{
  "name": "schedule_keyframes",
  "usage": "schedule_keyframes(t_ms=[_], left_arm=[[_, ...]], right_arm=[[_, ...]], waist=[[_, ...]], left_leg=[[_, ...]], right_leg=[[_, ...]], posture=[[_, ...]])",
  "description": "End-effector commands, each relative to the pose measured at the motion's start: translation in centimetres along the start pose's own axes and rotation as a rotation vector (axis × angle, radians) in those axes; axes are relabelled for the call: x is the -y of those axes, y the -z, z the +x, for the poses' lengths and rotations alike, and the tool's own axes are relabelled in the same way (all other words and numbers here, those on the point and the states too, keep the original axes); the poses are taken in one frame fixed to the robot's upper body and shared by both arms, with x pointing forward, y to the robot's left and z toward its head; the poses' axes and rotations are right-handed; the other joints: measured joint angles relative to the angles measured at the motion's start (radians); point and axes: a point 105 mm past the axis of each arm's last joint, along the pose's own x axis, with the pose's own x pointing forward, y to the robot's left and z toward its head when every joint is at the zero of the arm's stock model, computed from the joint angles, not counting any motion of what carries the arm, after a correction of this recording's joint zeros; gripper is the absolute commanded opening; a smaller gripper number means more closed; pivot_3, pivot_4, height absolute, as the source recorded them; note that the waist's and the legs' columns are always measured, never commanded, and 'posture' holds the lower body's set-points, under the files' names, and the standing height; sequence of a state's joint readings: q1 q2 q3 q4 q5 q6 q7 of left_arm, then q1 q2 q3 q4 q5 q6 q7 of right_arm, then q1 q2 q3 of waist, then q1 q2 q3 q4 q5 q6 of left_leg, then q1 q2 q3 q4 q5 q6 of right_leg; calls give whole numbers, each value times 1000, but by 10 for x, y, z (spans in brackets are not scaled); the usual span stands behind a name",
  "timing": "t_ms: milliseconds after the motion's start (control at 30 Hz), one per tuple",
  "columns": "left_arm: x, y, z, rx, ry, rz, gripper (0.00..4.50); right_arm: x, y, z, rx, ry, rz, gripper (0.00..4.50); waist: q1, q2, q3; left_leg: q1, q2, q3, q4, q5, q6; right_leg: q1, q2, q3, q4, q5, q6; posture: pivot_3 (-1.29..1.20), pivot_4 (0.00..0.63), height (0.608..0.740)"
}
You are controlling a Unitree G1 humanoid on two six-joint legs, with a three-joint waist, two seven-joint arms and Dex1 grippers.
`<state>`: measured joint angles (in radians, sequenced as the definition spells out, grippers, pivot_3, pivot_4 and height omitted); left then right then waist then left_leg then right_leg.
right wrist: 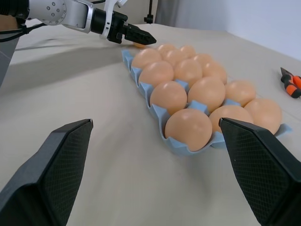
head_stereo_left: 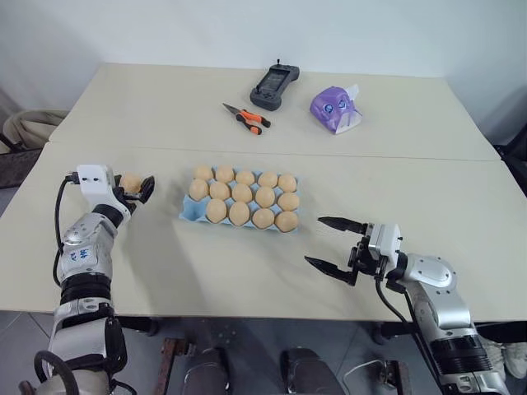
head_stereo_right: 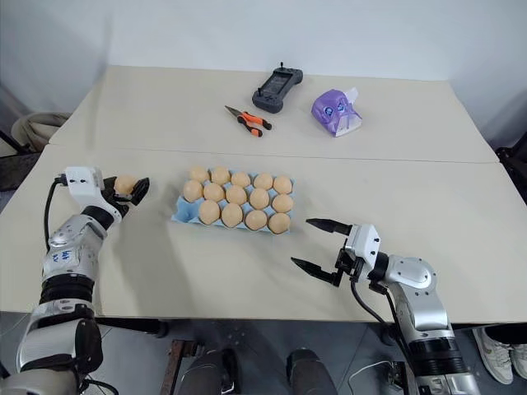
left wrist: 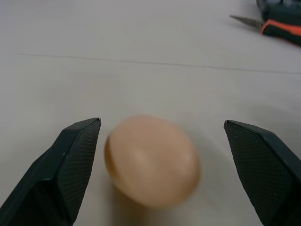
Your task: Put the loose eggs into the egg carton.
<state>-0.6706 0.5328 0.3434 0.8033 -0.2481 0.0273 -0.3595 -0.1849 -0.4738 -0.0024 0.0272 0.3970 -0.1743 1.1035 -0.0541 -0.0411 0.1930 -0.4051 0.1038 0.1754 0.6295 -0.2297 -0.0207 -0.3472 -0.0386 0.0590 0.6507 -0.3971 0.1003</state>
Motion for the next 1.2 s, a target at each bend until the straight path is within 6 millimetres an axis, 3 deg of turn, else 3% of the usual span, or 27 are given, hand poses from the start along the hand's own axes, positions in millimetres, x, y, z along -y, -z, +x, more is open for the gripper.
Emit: schedule_keyframes(t_ms=[33, 100, 300, 333, 433, 533, 600, 767, 933, 1067, 1200], left_arm=[[-6, -12, 3, 38, -15, 40, 4287], [-6, -11, 3, 40, -15, 32, 3913], [-4, -10, -5, 78, 19, 52, 1917], [-3, -13, -7, 104, 35, 55, 1750], [15, -34, -20, 223, 184, 98, 1750], [51, -48, -36, 285, 415, 140, 1750], [80, -47, -47, 262, 588, 171, 1750], [118, -29, -54, 170, 777, 226, 1750], [121, -17, -47, 104, 788, 251, 1750], [110, -24, -39, 128, 722, 257, 2976], [110, -27, -45, 143, 741, 270, 4231]], right_arm=[[0, -9, -1, 17, 8, -30, 4500], [-1, -8, -1, 16, 12, -28, 4500], [-1, -7, -1, 13, 13, -29, 4500], [-1, -7, -1, 12, 12, -30, 4500], [-1, -7, -2, 8, 15, -31, 4500], [0, -6, -6, -1, 23, -30, 4500], [1, -6, -9, -8, 32, -31, 4500], [1, -6, -12, -14, 46, -31, 4500], [-1, -7, -12, -10, 55, -31, 4500], [-2, -9, -13, -9, 63, -33, 4500], [-1, -9, -13, -7, 71, -35, 4500]], waist=[[0, 0, 0], [0, 0, 0], [-1, 0, 0], [-2, 0, 0], [-1, 0, 0], [1, 0, 0], [4, 0, 0], [2, 0, 0], [-2, 0, 0], [-1, 0, 0], [0, 0, 0]], left_leg=[[0, 0, 0, 0, 0, 0], [0, 0, 0, 0, 0, 0], [0, 0, 0, 1, 2, 1], [0, 0, 0, 1, 2, 1], [-1, 0, 1, 0, 2, 0], [-3, 0, 1, 0, 2, 0], [-3, 0, 1, 0, 2, 0], [-1, -2, 1, 1, 3, 2], [0, -2, 0, 0, 3, 2], [-1, -1, -1, -1, 3, 2], [-1, -1, -1, -1, 3, 2]], right_leg=[[-1, 0, 0, 1, 0, 0], [-1, 0, 0, 2, 0, 0], [-2, 0, 0, 4, 0, 0], [-2, 0, 0, 4, 0, 0], [-3, 0, 0, 4, 0, 0], [-5, 0, 0, 5, 0, 0], [-5, 0, 0, 6, 0, 0], [-2, -2, 0, 6, 0, 1], [-2, -3, 1, 6, 0, 1], [-3, -4, 1, 5, 0, 0], [-3, -4, 0, 4, 0, 0]], posture=[[0, 150, 740], [0, 150, 740], [0, 150, 740], [0, 150, 740], [0, 150, 740], [0, 150, 740], [0, 150, 740], [0, 150, 740], [0, 150, 740], [0, 150, 740], [0, 150, 740]])
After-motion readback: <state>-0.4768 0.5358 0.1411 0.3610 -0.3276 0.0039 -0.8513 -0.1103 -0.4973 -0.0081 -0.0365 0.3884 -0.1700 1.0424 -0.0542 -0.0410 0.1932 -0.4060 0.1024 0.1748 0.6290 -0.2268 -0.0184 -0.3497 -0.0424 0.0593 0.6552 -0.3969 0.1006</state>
